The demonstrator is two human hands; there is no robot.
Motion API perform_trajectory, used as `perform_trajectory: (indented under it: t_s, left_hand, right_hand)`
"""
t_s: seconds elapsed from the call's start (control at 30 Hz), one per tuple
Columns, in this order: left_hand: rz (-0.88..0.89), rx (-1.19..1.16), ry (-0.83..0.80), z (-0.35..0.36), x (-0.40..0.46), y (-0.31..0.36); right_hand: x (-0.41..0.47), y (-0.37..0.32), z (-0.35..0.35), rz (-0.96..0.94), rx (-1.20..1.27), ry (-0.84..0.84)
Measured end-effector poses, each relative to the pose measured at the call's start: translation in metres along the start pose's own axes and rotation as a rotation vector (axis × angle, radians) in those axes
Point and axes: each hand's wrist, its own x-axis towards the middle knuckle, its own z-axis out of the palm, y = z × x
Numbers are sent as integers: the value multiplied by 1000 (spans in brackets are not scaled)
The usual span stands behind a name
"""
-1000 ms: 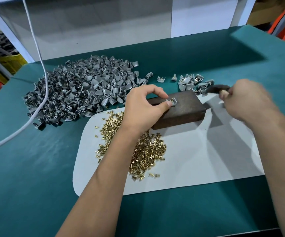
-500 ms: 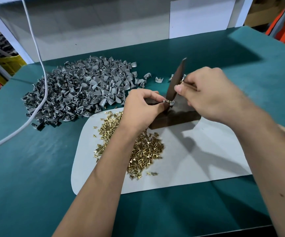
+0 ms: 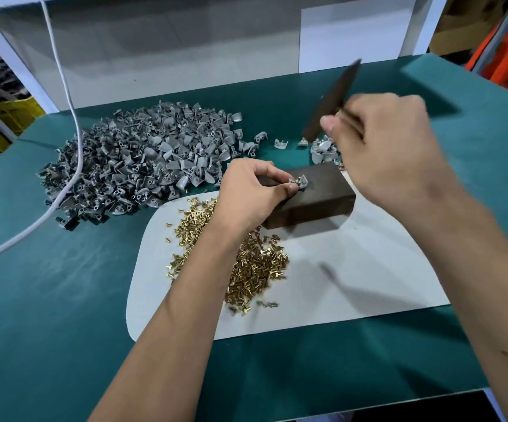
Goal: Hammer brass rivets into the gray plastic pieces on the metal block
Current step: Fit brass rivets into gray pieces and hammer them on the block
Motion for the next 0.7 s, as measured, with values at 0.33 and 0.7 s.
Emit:
perform_trajectory:
  t_s: [0.33,0.7]
  left_hand:
    - [13,-6,14,1,4,-6]
    - [39,-26,-2,0,3,-7]
  right_hand:
    - [2,-7,5,4,-38,-30]
    - [-8,-9,20,16,-60,-212]
